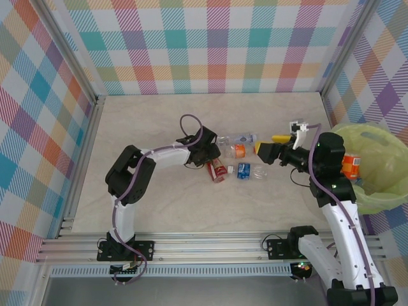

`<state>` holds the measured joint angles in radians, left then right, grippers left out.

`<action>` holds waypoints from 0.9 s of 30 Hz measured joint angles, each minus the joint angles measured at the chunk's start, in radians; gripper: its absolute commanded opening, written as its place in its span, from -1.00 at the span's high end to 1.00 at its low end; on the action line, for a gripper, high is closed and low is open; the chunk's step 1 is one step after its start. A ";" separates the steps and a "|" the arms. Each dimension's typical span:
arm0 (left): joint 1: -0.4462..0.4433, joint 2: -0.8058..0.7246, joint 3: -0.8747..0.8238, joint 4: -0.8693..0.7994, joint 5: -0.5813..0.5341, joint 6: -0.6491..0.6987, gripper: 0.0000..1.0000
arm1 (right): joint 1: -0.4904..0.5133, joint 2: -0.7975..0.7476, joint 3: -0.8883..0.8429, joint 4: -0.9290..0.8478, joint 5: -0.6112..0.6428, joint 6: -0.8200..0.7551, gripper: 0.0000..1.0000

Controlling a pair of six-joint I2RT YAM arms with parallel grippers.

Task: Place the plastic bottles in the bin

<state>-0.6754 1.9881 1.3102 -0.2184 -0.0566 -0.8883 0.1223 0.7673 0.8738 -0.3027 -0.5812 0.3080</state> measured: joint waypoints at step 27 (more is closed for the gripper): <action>0.023 -0.382 -0.225 0.433 0.251 0.119 -0.06 | 0.457 0.478 -0.064 0.183 0.262 0.108 -0.99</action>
<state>-0.6521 1.6058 1.0847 0.2146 0.1940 -0.7696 0.5793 1.2457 0.8097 -0.1200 -0.3187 0.4156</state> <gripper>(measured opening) 0.614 0.996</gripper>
